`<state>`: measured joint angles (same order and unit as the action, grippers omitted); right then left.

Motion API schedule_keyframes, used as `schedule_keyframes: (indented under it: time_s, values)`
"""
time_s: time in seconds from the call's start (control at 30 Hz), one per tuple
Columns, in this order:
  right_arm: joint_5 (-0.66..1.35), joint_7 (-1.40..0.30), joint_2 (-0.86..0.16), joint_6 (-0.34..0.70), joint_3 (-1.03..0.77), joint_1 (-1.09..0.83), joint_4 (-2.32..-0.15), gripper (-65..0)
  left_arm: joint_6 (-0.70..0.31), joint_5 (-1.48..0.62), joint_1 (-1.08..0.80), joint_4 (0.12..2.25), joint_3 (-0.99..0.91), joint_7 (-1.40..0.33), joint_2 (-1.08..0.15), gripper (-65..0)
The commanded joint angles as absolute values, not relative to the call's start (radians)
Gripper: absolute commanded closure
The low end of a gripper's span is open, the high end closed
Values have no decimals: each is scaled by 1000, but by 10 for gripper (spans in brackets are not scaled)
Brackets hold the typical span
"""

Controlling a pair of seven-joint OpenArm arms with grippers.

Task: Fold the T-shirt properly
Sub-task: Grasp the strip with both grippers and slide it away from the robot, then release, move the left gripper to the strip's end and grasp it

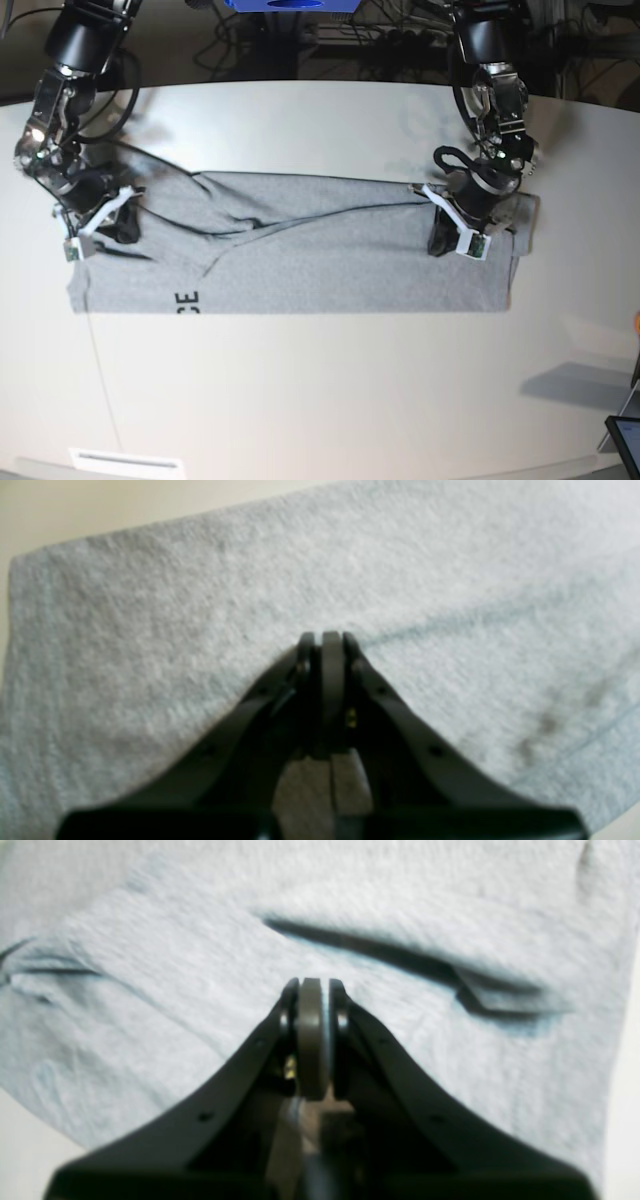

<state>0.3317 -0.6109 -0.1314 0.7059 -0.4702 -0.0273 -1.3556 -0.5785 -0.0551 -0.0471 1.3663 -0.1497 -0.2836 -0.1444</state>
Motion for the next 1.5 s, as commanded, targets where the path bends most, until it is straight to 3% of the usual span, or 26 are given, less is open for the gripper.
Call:
schedule_keyframes:
  time_s: [0.0, 0.17, 0.37, 0.57, 0.7, 0.8, 1.0, 1.23, 1.47]
  values:
    - [320, -615, -143, 698, -472, -33, -1392, -38, -570, -39, -45, 1395, -151, -302, -156, -39]
    - [320, -615, -143, 698, -472, -71, -1554, -100, -570, -45, -59, 1484, -257, -318, -136, -42]
    - [320, -659, -145, 698, -430, -111, -1751, -110, -572, -48, -68, 1639, -351, -444, -137, -55]
    - [320, -693, -143, 698, -277, -130, -1801, -110, -575, -48, -93, 1710, -507, -552, -140, -282]
    - [320, -694, -142, 698, -203, -131, -1799, -112, -631, -68, -93, 1689, -610, -610, -159, -375]
    - [318, -694, -143, 698, -148, -131, -1799, -149, -698, -191, -87, 1633, -691, -680, -203, -386]
    - [318, -696, -143, 698, -127, -131, -1781, -412, -698, -441, -93, 1544, -751, -779, -302, -386]
    - [320, -650, -143, 698, -128, -124, -1641, -373, -698, -547, -90, 1518, -745, -779, -329, -386]
    - [320, -615, -143, 698, -127, -128, -1557, -374, -698, -555, -84, 1512, -745, -779, -328, -386]
